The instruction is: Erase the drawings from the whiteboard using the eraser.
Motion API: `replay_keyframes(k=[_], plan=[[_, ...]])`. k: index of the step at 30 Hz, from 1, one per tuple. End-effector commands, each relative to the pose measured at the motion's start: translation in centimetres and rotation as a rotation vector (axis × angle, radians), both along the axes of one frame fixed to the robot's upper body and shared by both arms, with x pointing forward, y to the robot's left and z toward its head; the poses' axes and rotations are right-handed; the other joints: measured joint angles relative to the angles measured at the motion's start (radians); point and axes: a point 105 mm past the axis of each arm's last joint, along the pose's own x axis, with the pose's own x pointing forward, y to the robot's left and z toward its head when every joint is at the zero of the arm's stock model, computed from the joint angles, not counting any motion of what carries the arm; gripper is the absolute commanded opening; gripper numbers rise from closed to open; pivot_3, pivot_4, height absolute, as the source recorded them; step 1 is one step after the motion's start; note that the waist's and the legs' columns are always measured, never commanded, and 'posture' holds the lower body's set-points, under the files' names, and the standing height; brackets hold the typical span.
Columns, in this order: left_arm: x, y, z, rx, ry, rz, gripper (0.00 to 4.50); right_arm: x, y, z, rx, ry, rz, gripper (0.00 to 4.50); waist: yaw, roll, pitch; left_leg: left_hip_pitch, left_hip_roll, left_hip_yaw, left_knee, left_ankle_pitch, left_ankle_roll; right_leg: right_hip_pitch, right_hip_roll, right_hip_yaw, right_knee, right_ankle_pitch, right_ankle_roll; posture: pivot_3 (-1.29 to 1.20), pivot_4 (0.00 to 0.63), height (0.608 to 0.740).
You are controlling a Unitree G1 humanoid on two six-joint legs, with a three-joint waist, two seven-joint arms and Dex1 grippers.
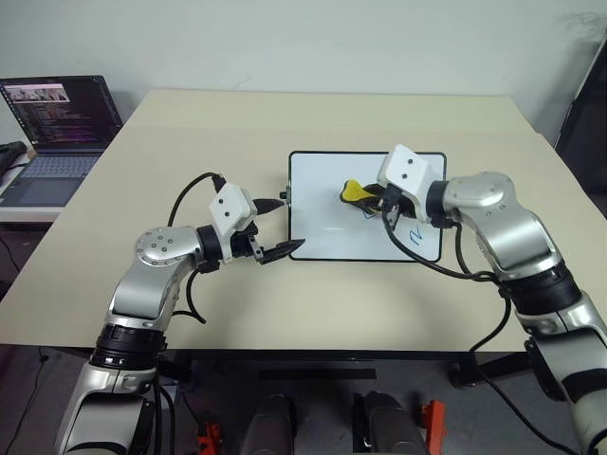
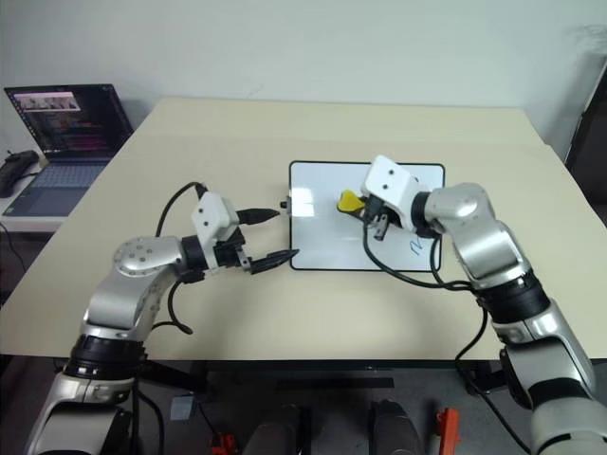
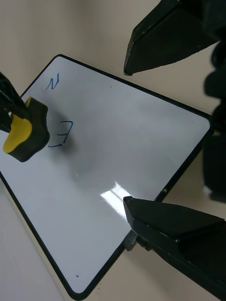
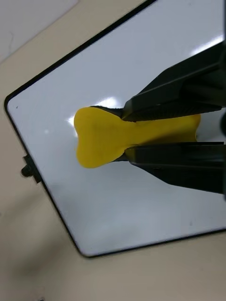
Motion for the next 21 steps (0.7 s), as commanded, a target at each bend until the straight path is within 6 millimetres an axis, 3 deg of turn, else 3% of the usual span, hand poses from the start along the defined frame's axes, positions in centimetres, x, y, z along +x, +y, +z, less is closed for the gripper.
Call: replay_keyframes(k=[1, 5, 11, 16, 21], plan=[[-0.1, -0.2, 0.8, 0.001, -0.043, -0.013, 4.5, 1.5, -0.7, 1.8, -0.063, -0.106, -0.053, 0.33, 0.0, 0.0, 0.0, 0.0, 0.0, 0.0, 0.0, 0.0, 0.0, 0.0, 0.0, 0.0, 0.0, 0.0, 0.0, 0.0, 0.15, 0.74], [-0.2, -0.1, 0.8, -0.002, -0.044, -0.008, 4.5, 2.8, -0.9, 1.6, -0.159, -0.134, -0.069, 0.33, 0.0, 0.0, 0.0, 0.0, 0.0, 0.0, 0.0, 0.0, 0.0, 0.0, 0.0, 0.0, 0.0, 0.0, 0.0, 0.0, 0.15, 0.74], [-0.3, 0.2, 0.9, -0.014, -0.047, 0.007, 4.5, 3.2, -1.7, -1.6, -0.316, -0.091, -0.056, 0.31, -0.001, 0.0, 0.0, 0.0, 0.0, 0.0, 0.0, 0.0, 0.0, 0.0, 0.0, 0.0, 0.0, 0.0, 0.0, 0.0, 0.15, 0.74], [-0.3, 0.2, 1.0, -0.02, -0.048, 0.009, 4.5, 2.4, -1.6, -4.3, -0.392, -0.004, -0.014, 0.29, -0.001, 0.0, 0.0, 0.006, 0.0, 0.0, 0.0, 0.0, 0.0, 0.005, 0.0, 0.0, 0.001, 0.0, 0.0, 0.0, 0.15, 0.74], [-0.3, 0.2, 1.1, -0.023, -0.05, 0.009, 4.5, 0.2, -1.7, -7.5, -0.494, 0.12, 0.071, 0.28, -0.001, -0.001, -0.001, 0.011, 0.001, 0.002, 0.0, 0.0, 0.0, 0.009, 0.001, 0.002, 0.002, 0.0, 0.0, 0.0, 0.15, 0.74]])
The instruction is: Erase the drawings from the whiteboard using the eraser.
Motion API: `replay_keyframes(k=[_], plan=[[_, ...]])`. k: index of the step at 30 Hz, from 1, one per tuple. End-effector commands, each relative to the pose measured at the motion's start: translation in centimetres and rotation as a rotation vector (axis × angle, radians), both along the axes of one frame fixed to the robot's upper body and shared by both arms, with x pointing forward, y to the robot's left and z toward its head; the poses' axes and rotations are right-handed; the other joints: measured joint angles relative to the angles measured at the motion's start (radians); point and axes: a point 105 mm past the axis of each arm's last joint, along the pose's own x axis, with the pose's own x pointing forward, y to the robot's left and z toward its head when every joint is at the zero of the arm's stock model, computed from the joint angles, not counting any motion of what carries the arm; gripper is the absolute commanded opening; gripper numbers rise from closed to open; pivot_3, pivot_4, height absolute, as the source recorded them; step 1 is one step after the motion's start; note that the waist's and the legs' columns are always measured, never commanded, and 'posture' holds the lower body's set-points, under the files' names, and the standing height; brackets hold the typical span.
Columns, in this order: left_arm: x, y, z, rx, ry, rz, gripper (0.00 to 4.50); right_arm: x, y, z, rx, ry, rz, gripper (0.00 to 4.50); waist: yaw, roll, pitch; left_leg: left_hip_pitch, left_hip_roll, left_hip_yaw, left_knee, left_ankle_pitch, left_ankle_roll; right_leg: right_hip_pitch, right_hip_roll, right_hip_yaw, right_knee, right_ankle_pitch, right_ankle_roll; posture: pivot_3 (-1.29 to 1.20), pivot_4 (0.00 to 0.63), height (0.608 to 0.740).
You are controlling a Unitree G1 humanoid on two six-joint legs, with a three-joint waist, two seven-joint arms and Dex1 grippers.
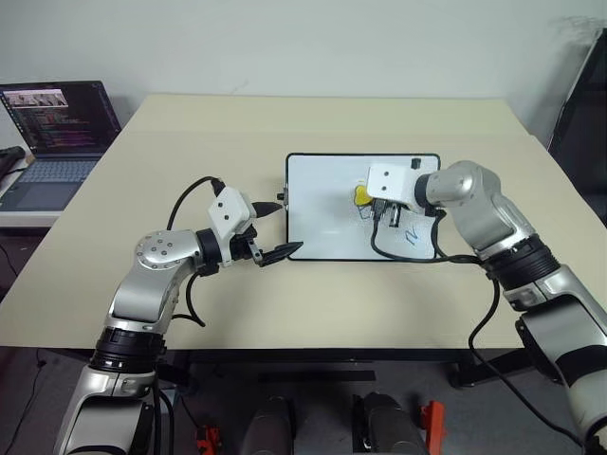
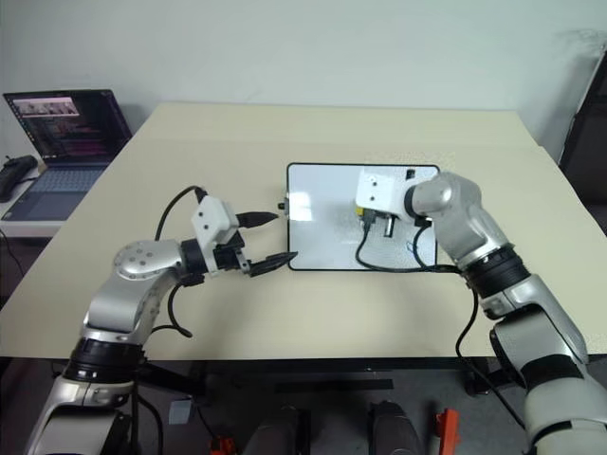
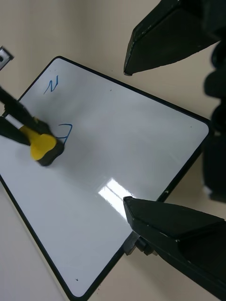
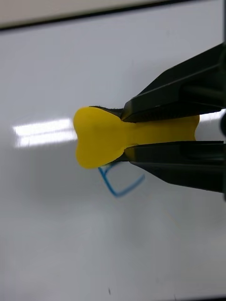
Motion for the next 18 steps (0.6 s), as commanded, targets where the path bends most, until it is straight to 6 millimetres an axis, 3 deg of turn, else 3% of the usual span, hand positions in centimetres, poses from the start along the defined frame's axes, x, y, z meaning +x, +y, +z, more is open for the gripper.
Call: replay_keyframes(k=[1, 6, 11, 14, 16, 18], plan=[[-0.1, -0.1, 1.5, -0.019, -0.062, -0.006, 4.5, -1.5, -1.1, -3.4, -0.107, 0.127, 0.0, 0.28, 0.0, 0.0, 0.0, 0.002, 0.0, 0.0, 0.0, 0.0, 0.0, 0.003, 0.0, 0.0, 0.0, -0.001, 0.001, 0.0, 0.15, 0.74], [-0.1, -0.3, 1.6, -0.023, -0.063, -0.009, 4.5, -2.1, -1.6, -4.1, -0.143, 0.155, -0.008, 0.27, 0.0, 0.0, 0.0, 0.009, 0.0, -0.001, 0.0, 0.0, 0.0, 0.011, 0.0, -0.001, -0.001, -0.003, 0.004, 0.0, 0.15, 0.74], [0.0, -0.4, 1.6, -0.024, -0.064, -0.01, 4.5, -1.2, -1.4, -2.5, -0.102, 0.095, -0.032, 0.26, 0.0, 0.0, 0.0, 0.01, 0.0, -0.002, 0.0, 0.0, 0.0, 0.012, 0.0, -0.001, -0.002, -0.003, 0.003, 0.0, 0.15, 0.74], [0.0, -0.3, 1.7, -0.025, -0.067, -0.01, 4.5, -1.5, -0.2, 0.7, 0.026, 0.058, 0.009, 0.25, -0.001, 0.0, 0.0, 0.01, 0.0, -0.002, 0.0, 0.0, 0.0, 0.012, 0.0, -0.001, -0.002, -0.003, 0.004, 0.0, 0.15, 0.74], [0.0, -0.3, 2.0, -0.032, -0.07, -0.009, 4.5, -3.1, 1.4, 4.0, 0.208, 0.055, 0.111, 0.25, 0.0, 0.001, 0.001, 0.009, 0.0, -0.002, 0.0, 0.0, 0.0, 0.011, 0.0, -0.001, -0.002, -0.003, 0.003, 0.0, 0.15, 0.74], [-0.1, -0.2, 2.2, -0.036, -0.072, -0.008, 4.5, -4.9, 1.8, 7.1, 0.374, 0.051, 0.191, 0.24, 0.0, 0.001, 0.001, 0.004, 0.0, -0.003, 0.0, 0.0, 0.0, 0.006, 0.0, -0.001, -0.002, -0.001, 0.002, 0.0, 0.15, 0.74]])
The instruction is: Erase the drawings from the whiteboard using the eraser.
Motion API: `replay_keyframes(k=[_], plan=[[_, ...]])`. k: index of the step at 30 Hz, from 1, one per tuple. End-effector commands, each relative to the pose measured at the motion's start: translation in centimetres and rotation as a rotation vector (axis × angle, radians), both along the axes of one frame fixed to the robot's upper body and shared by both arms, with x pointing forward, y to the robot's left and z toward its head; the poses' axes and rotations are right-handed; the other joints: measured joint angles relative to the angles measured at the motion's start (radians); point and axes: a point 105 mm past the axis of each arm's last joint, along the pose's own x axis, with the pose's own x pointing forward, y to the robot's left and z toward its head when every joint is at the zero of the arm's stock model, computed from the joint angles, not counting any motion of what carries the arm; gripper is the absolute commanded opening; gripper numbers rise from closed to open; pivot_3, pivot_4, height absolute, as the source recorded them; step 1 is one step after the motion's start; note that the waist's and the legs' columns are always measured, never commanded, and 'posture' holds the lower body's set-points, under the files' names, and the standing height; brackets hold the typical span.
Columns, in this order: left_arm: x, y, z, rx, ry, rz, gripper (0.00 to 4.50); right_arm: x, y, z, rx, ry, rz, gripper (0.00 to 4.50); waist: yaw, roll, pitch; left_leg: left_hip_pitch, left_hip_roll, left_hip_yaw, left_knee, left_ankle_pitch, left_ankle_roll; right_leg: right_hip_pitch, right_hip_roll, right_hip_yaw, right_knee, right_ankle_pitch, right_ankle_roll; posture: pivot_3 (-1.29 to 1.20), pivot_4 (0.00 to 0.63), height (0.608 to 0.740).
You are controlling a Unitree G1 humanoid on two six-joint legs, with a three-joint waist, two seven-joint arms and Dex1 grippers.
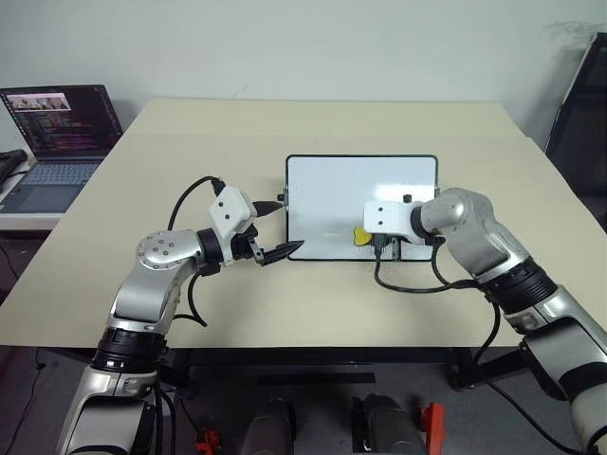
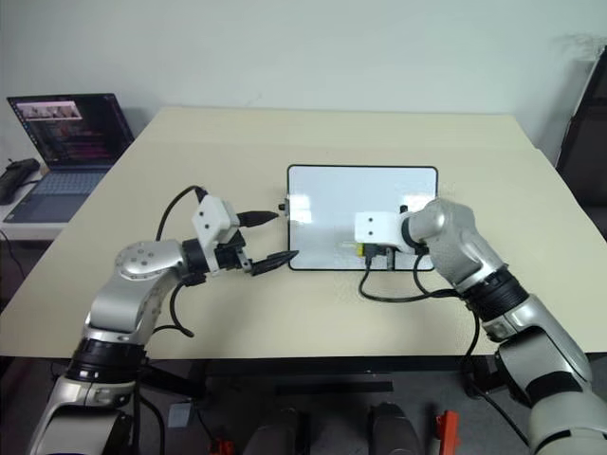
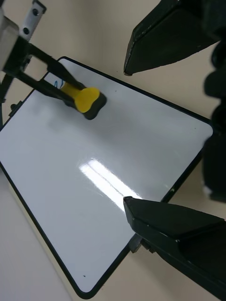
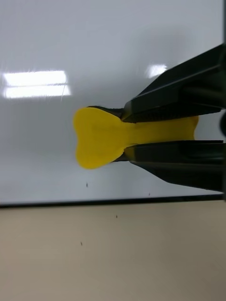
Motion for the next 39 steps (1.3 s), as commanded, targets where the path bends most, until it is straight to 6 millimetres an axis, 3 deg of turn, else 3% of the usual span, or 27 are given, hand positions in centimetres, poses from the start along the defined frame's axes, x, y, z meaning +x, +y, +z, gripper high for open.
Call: replay_keyframes(k=[1, 4, 9, 15, 21, 39], plan=[[-0.2, 0.1, 2.2, -0.02, -0.07, -0.012, 4.5, -2.9, 0.7, 7.3, 0.286, -0.085, 0.118, 0.24, 0.001, 0.0, 0.0, -0.001, 0.0, -0.001, -0.001, 0.0, 0.0, -0.002, 0.0, 0.0, 0.0, 0.001, -0.003, 0.0, 0.15, 0.74], [-0.3, 0.6, 2.3, -0.01, -0.072, -0.003, 4.5, -4.3, -2.3, 7.9, 0.351, -0.069, 0.072, 0.24, 0.007, 0.0, 0.0, -0.002, 0.0, -0.003, -0.002, -0.001, -0.001, -0.002, 0.0, -0.001, -0.001, 0.0, -0.003, 0.0, 0.15, 0.74], [-0.5, 1.5, 2.5, 0.007, -0.061, 0.003, 4.5, -5.1, -10.5, 5.1, 0.301, -0.022, -0.168, 0.23, 0.017, -0.001, 0.0, -0.009, -0.001, -0.001, -0.002, -0.002, -0.002, -0.005, -0.006, -0.005, -0.006, -0.001, -0.001, 0.0, 0.15, 0.74], [-0.8, 1.6, 2.1, 0.022, -0.023, -0.022, 4.5, -6.1, -16.5, 2.3, 0.279, 0.021, -0.352, 0.23, 0.006, -0.001, 0.0, -0.013, -0.003, 0.001, 0.0, -0.002, -0.001, -0.01, -0.005, -0.004, -0.004, -0.001, 0.0, 0.0, 0.15, 0.74], [-0.9, 1.6, 2.1, 0.019, -0.012, -0.029, 4.5, -6.6, -17.2, 2.5, 0.291, 0.003, -0.367, 0.23, -0.005, -0.001, 0.0, -0.009, -0.001, 0.005, -0.001, -0.002, -0.001, -0.01, -0.001, 0.001, -0.002, -0.003, 0.004, 0.0, 0.15, 0.74], [-1.4, 2.0, 2.1, 0.01, 0.0, -0.005, 4.5, -5.5, -15.9, 3.8, 0.299, -0.037, -0.305, 0.23, 0.001, -0.001, 0.0, -0.009, -0.001, 0.006, -0.001, -0.002, -0.001, -0.01, -0.002, 0.002, -0.002, -0.002, 0.003, 0.0, 0.15, 0.74]])
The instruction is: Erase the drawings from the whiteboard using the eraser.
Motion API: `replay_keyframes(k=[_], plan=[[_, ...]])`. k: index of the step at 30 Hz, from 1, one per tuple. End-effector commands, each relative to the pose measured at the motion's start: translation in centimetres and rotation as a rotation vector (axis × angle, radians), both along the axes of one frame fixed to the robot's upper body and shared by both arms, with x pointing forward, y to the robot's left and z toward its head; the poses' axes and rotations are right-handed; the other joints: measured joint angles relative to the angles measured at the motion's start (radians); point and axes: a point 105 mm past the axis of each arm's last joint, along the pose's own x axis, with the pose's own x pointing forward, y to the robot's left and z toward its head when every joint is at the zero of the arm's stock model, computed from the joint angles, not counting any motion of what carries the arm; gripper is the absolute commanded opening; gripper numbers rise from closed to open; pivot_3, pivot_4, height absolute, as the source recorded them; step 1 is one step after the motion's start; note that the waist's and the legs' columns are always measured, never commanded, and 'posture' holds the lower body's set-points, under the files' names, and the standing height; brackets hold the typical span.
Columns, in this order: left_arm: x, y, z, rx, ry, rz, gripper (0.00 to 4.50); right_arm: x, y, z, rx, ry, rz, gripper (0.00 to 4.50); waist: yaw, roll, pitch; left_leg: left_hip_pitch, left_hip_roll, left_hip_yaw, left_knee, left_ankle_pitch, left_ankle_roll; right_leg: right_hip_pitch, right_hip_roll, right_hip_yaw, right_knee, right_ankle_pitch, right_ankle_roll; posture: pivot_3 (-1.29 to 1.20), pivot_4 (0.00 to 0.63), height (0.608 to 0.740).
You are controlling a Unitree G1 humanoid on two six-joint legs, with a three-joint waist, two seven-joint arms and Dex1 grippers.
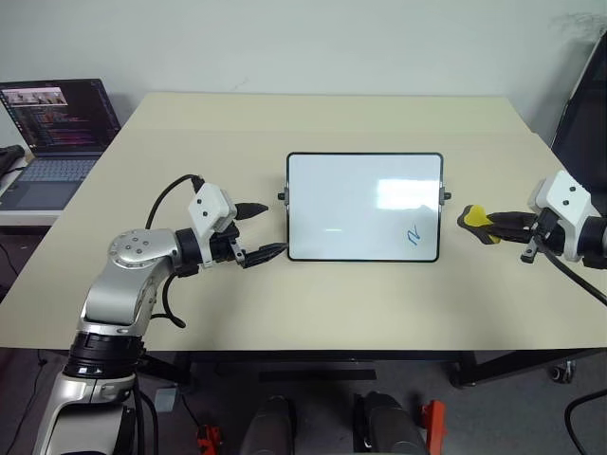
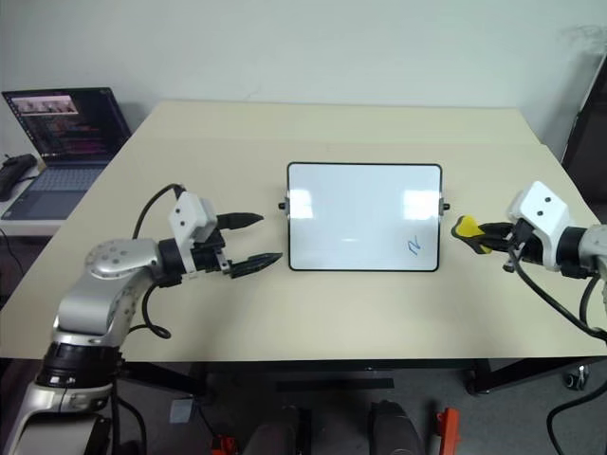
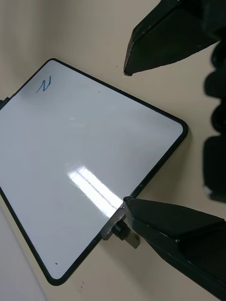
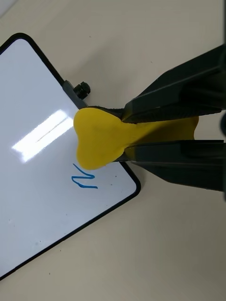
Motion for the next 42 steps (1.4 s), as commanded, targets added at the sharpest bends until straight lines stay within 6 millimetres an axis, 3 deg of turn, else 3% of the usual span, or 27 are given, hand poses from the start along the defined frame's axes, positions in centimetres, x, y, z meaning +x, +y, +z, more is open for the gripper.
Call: replay_keyframes(k=[1, 7, 16, 18, 33, 42], plan=[[-0.3, 0.0, 1.4, -0.006, -0.05, -0.007, 4.5, 0.1, 1.1, 2.0, 0.001, -0.073, 0.052, 0.23, -0.001, 0.0, 0.0, 0.0, 0.0, 0.0, 0.0, 0.0, 0.0, 0.0, 0.0, 0.0, 0.0, 0.0, 0.0, 0.0, 0.15, 0.74], [-0.3, -0.7, 0.9, 0.007, -0.045, -0.027, 4.5, 2.7, 4.1, 1.7, 0.018, -0.155, 0.022, 0.22, -0.003, 0.0, 0.0, 0.001, 0.0, 0.0, 0.0, 0.0, 0.0, 0.0, 0.0, 0.0, 0.001, 0.0, 0.0, 0.0, 0.15, 0.74], [-0.8, -2.0, -0.3, 0.013, -0.015, -0.062, 4.5, 4.5, 6.1, 0.4, -0.057, -0.102, -0.041, 0.22, 0.002, 0.0, 0.0, -0.001, -0.001, -0.001, 0.0, 0.0, 0.0, -0.001, -0.001, 0.0, 0.0, 0.002, -0.003, 0.0, 0.15, 0.74], [-0.7, -2.1, -0.3, 0.011, -0.019, -0.063, 4.5, 4.8, 5.8, -0.2, -0.084, -0.086, -0.065, 0.22, 0.002, 0.0, 0.0, -0.001, -0.001, -0.001, 0.0, 0.0, 0.0, -0.001, -0.001, -0.001, 0.0, 0.002, -0.003, 0.0, 0.15, 0.74], [-0.5, -1.6, -0.1, 0.012, -0.041, -0.035, 4.5, 5.9, 6.3, -3.3, -0.176, 0.013, -0.093, 0.22, -0.005, 0.0, 0.0, 0.0, 0.0, 0.0, 0.0, 0.0, 0.0, 0.0, 0.0, 0.0, 0.001, 0.002, -0.003, 0.0, 0.15, 0.74], [-0.2, -1.4, 0.1, 0.012, -0.057, -0.026, 4.5, 4.7, 8.2, -5.0, -0.172, 0.072, -0.026, 0.2, -0.006, 0.0, 0.0, 0.002, 0.001, 0.001, 0.001, 0.0, 0.0, 0.0, 0.001, 0.001, 0.003, 0.002, -0.003, 0.0, 0.15, 0.74]])
